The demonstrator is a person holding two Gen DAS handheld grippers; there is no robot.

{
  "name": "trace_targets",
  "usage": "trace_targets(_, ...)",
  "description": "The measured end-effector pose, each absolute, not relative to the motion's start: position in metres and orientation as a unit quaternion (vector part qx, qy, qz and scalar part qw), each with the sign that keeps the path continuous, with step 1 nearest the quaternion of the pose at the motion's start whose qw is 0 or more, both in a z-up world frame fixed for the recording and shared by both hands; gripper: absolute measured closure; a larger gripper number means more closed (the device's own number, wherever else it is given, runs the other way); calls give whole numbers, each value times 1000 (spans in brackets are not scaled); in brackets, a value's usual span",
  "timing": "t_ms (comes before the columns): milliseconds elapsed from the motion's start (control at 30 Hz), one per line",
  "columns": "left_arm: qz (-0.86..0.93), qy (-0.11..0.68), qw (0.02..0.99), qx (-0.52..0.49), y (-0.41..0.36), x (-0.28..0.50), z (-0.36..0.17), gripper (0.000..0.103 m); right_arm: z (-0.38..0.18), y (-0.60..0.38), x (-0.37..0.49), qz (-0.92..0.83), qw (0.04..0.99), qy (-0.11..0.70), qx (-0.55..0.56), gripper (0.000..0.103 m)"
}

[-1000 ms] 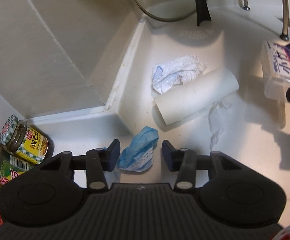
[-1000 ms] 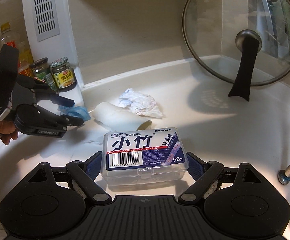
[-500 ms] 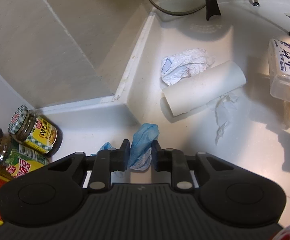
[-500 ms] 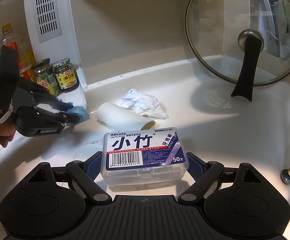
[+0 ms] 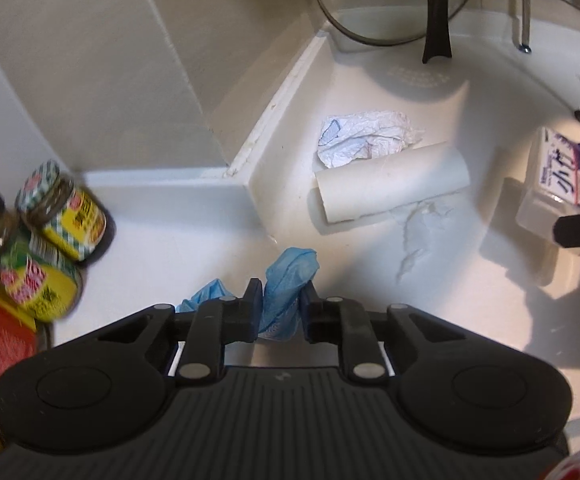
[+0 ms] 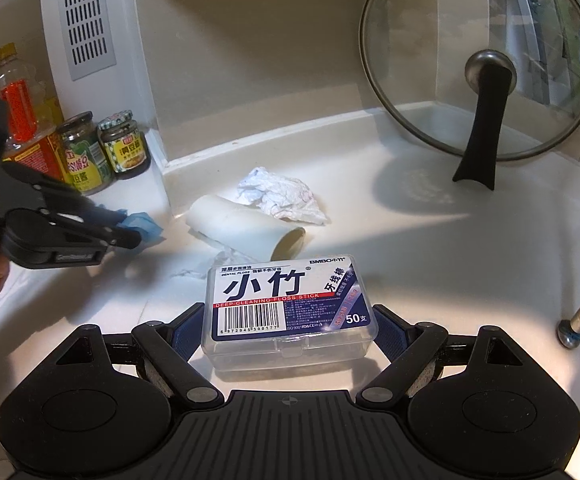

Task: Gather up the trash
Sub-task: 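Carry the blue mask and floss box toward the trash bin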

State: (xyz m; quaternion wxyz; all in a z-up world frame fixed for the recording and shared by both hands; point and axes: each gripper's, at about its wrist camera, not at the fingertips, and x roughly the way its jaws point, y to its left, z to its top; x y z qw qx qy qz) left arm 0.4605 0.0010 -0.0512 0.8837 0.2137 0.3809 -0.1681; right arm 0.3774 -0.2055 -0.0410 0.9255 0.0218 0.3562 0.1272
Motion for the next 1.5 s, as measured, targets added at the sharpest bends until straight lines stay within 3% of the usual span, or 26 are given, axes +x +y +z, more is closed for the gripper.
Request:
trace_targets(800, -119, 408, 903, 62, -13, 370, -34, 86, -37, -207, 352, 156, 922, 354, 32, 17)
trace_targets(1500, -82, 405, 910, 39, -22, 285, -15, 89, -35, -220, 301, 177, 917, 355, 30, 17)
